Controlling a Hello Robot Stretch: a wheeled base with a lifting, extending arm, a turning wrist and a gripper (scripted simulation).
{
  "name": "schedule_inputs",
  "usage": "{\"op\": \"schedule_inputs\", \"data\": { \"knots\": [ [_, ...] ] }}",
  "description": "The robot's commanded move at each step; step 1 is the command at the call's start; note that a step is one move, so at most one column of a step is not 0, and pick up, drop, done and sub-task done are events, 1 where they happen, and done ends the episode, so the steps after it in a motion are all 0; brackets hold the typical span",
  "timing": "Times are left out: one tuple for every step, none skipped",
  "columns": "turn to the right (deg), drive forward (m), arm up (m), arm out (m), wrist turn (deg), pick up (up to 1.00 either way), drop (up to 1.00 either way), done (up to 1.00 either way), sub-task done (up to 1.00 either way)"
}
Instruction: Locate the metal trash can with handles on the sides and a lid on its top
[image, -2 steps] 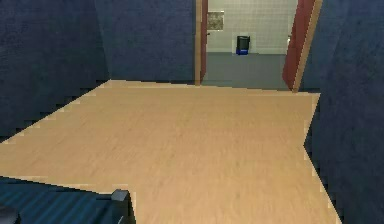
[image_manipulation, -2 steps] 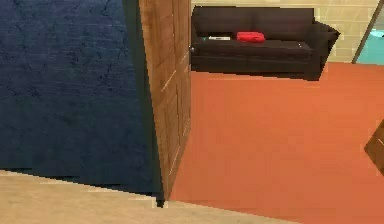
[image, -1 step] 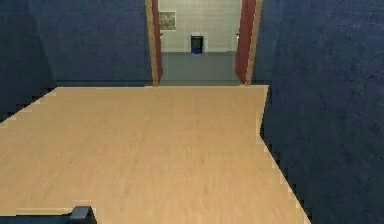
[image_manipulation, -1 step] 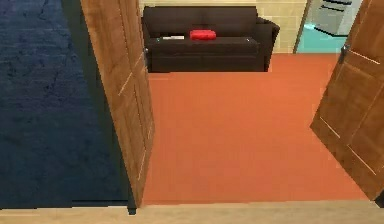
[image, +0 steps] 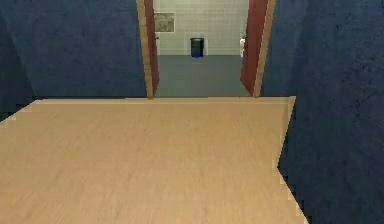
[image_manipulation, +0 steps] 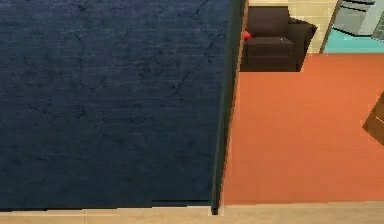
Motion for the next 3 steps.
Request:
{"op": "schedule_inputs", "data": {
  "knots": [
    [3.0,0.0,0.0,0.0,0.0,0.0,0.0,0.0,0.0],
    [0.0,1.0,0.0,0.0,0.0,0.0,0.0,0.0,0.0],
    [0.0,1.0,0.0,0.0,0.0,0.0,0.0,0.0,0.0]
  ]
}}
